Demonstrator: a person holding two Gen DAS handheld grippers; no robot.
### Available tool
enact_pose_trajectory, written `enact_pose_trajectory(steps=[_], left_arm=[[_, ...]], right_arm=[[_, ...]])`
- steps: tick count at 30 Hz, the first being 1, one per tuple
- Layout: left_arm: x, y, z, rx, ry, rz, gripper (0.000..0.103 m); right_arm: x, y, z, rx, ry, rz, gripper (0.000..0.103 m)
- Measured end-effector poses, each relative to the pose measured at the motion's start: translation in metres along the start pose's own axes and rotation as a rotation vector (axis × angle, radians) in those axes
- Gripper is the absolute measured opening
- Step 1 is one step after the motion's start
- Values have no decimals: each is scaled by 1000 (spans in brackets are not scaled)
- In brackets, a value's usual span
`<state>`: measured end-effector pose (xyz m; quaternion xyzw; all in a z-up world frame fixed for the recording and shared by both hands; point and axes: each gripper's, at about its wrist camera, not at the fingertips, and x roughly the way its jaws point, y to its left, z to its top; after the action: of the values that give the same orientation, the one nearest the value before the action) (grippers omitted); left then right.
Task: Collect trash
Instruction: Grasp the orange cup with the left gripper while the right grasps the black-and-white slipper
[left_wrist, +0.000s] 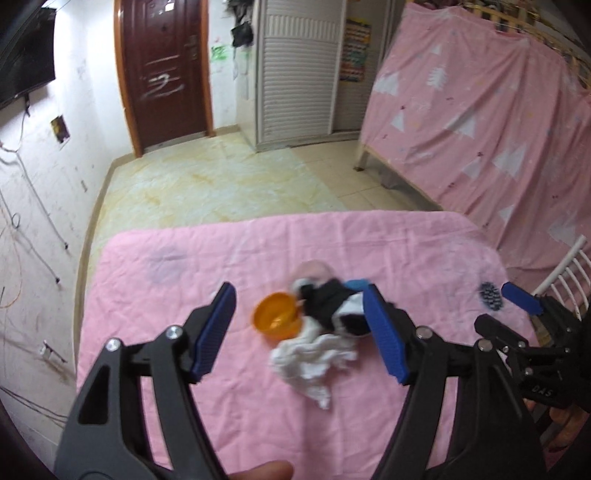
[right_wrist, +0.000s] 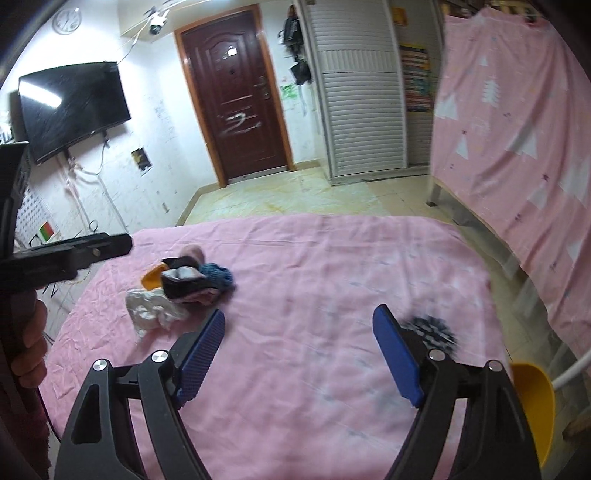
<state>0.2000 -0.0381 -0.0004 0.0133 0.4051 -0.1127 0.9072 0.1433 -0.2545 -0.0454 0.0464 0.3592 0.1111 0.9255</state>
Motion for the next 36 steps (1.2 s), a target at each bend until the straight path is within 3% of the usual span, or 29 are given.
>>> enact_pose_trajectory(steps=[5,16,22,24,36], left_arm=[[19,21,-4,-28,49,37,68],[61,35,-5,-59,148,18,68],[79,39,-8,-76,182,-12,52],[81,44,-8,-92,186,-22,40],[61,79,-2,-206,141,-5,40]], right_arm=[[19,25,12,-46,20,38,76],[50,56,22,-121,61,73,78],[65,65,25,-149,78,85,80],[70,68,26,-161,83,90,80],[101,94,35,-211,115,115,80]])
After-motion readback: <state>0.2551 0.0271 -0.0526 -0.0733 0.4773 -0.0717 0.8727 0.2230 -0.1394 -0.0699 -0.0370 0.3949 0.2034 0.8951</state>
